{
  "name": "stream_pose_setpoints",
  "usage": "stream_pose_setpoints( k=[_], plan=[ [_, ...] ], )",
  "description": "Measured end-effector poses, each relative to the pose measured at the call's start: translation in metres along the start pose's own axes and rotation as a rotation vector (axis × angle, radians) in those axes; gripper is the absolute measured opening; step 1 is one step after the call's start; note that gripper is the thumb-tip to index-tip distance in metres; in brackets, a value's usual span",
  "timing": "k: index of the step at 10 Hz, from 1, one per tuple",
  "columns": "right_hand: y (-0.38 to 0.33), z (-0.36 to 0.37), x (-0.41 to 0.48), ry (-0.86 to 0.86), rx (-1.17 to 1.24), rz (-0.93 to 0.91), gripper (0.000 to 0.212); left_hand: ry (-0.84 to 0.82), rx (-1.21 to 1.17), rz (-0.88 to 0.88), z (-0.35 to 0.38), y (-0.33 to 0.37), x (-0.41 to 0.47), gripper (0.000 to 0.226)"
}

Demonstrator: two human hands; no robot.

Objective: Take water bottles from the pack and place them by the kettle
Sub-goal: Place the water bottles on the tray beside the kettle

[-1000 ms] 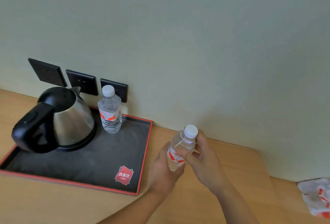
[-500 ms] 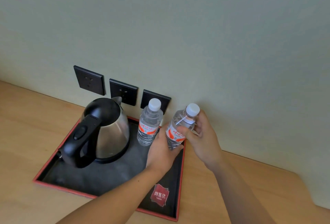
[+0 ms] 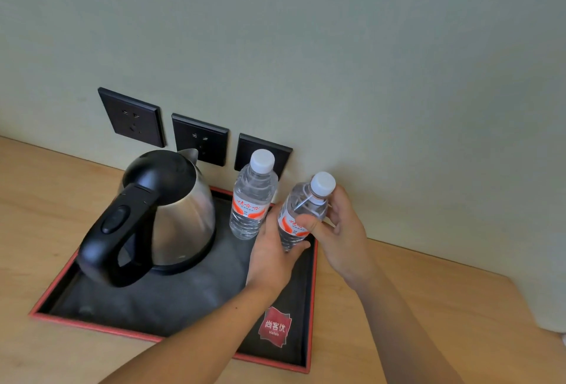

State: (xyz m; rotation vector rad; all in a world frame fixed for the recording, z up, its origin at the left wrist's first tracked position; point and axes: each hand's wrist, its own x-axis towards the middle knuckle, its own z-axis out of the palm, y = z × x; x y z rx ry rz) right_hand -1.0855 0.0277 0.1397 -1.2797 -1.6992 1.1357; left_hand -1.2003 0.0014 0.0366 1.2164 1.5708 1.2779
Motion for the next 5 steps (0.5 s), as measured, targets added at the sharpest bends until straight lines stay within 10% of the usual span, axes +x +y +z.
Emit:
stream_pose_setpoints(
  k=[5],
  plan=[
    [-0.017,0.001,-0.019,0.005,0.014,0.117,0.079,-0.102,0.093,-0.167,-0.017,0.023,-0.029,0.098]
  ],
)
